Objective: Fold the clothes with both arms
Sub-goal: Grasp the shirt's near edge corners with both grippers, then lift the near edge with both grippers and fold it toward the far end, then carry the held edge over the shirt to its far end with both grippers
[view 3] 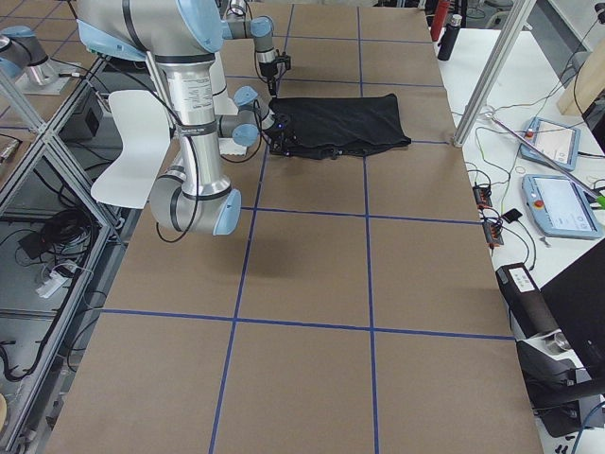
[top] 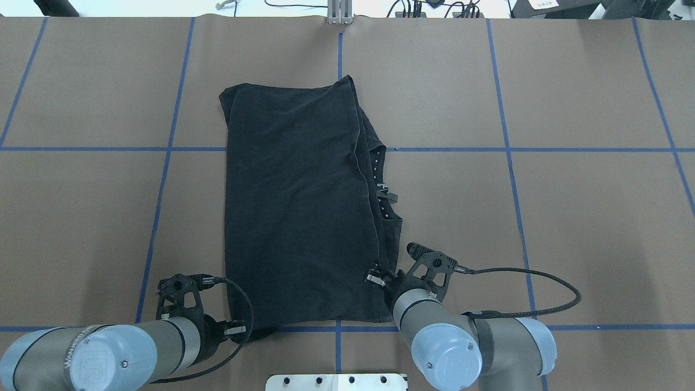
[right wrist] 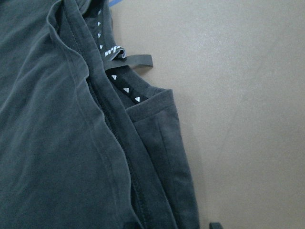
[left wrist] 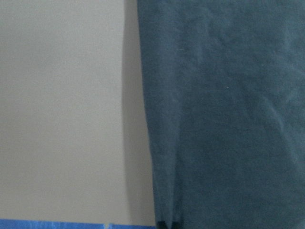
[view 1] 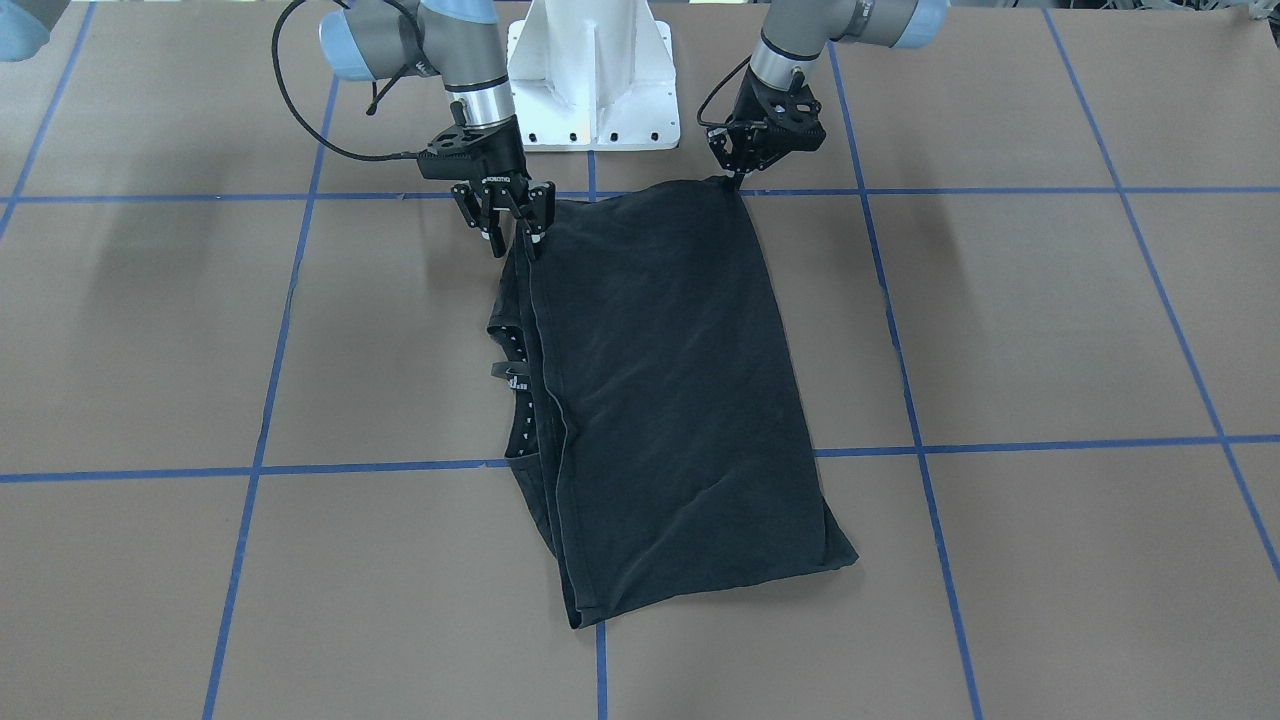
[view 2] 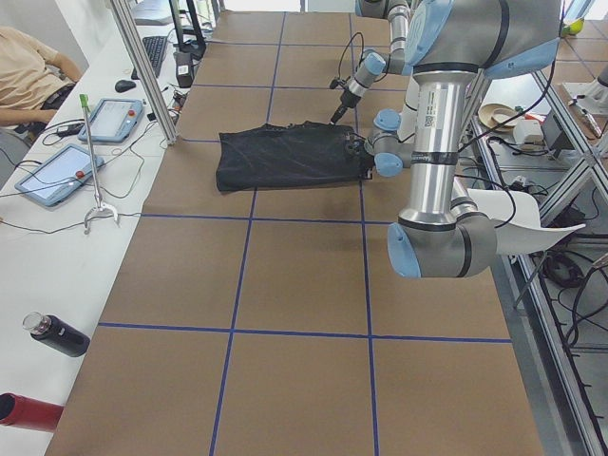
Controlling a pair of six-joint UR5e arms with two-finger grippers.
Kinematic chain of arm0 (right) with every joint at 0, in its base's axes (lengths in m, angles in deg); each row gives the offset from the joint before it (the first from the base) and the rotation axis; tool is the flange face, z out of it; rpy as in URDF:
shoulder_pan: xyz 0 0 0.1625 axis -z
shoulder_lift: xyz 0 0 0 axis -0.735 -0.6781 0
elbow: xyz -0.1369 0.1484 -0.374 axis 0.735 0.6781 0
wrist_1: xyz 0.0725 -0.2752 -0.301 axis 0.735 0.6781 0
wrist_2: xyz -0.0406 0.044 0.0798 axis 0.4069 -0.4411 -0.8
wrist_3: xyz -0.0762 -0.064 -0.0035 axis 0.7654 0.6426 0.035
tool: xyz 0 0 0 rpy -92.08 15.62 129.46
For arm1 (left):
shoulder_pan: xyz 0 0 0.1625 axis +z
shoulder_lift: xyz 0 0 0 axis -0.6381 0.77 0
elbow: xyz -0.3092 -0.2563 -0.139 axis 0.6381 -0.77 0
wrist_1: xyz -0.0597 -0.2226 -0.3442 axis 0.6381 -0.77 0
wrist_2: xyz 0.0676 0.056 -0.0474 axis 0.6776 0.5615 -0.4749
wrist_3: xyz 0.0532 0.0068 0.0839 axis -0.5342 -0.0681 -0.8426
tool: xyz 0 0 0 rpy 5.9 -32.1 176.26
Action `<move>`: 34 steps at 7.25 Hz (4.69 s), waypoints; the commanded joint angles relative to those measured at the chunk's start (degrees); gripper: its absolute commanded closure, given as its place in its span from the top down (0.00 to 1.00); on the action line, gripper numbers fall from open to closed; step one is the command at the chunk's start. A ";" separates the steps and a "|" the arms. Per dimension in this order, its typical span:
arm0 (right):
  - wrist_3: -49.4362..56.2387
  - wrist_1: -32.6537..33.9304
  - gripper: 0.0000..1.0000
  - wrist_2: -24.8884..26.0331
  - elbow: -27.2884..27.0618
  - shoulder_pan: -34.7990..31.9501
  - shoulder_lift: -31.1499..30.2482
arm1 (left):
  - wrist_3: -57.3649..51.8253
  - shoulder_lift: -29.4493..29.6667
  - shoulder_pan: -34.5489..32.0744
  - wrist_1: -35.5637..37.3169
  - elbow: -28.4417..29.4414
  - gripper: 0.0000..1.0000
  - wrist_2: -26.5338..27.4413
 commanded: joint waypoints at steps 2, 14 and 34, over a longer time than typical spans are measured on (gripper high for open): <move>-0.08 0.30 0.24 0.07 -0.01 0.38 0.36 | 0.00 0.00 0.01 0.00 -0.02 0.00 0.00; -0.08 10.98 0.00 0.07 -18.66 4.13 -3.58 | -0.09 -0.26 -0.61 12.90 -21.52 0.00 -4.47; 14.60 9.44 0.00 -6.61 22.13 -18.87 25.49 | -23.64 20.11 -32.95 3.89 22.61 0.00 -8.61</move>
